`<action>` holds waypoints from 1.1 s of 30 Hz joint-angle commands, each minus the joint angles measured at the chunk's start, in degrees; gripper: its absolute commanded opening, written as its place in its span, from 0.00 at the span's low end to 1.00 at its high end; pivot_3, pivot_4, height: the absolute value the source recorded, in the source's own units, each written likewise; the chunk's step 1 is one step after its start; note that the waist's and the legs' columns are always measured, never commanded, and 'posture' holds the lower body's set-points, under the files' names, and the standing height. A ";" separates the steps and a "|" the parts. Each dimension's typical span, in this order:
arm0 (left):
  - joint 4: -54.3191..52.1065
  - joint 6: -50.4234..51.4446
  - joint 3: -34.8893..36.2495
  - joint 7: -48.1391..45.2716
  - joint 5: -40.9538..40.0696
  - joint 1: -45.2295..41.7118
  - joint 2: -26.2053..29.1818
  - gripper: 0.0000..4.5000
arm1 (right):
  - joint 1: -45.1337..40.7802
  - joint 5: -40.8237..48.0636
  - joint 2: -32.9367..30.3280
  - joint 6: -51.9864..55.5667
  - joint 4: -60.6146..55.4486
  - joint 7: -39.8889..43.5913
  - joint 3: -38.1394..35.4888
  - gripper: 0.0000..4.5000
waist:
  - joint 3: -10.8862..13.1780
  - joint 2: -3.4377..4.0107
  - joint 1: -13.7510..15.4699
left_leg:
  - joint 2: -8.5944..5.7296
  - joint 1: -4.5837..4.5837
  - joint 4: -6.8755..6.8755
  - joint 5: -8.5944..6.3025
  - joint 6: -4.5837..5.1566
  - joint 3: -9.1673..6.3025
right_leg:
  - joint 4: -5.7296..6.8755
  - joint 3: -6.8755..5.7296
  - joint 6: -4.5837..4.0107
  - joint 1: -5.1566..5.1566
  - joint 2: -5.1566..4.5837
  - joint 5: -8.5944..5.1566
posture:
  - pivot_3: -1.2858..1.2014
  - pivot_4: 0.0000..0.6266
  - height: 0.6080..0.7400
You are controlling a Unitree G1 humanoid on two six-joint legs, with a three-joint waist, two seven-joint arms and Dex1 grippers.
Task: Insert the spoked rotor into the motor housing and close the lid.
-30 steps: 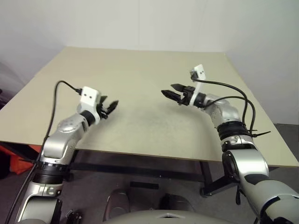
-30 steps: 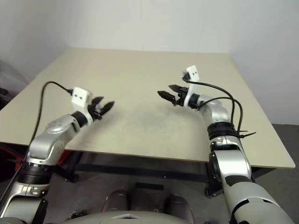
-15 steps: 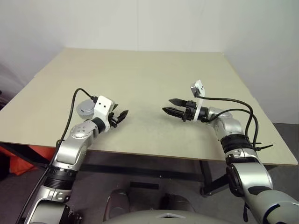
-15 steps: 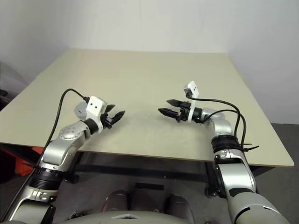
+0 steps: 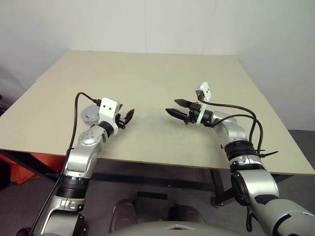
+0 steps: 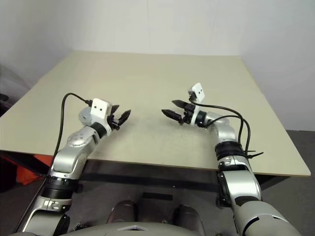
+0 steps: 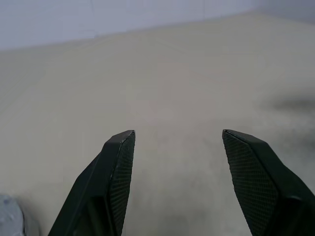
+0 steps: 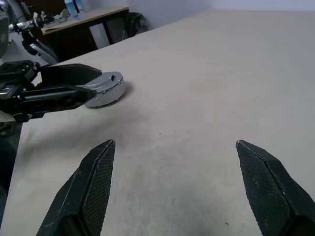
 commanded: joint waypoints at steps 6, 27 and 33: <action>4.00 -4.83 0.61 0.75 3.59 -2.71 -0.24 0.67 | -4.96 -4.70 0.80 -10.94 3.92 -10.12 -1.50 0.98 | 0.00 0.00 -0.02 | -0.01 -0.02 0.00 0.01 -0.01 0.01 | 0.02 0.00 0.00 -0.04 -0.02 0.00 | 0.52 0.00 1.00; 2.05 4.91 9.72 -2.63 -13.28 -4.87 -7.81 0.67 | -6.41 -3.03 2.37 -9.43 4.76 -11.95 -3.98 0.98 | 0.00 0.00 0.08 | -0.02 -0.20 0.01 -0.03 0.10 0.03 | 0.03 0.00 -0.07 -0.20 -0.03 0.04 | 0.52 0.00 1.00; -2.44 14.41 13.67 -4.03 -24.76 -3.49 -8.31 0.67 | -5.48 -12.19 0.02 -20.85 8.29 -13.50 1.59 0.98 | 0.00 0.01 -0.04 | -0.01 -0.32 0.01 -0.03 0.09 0.06 | 0.03 0.00 -0.09 -0.29 -0.02 0.03 | 0.52 0.00 1.00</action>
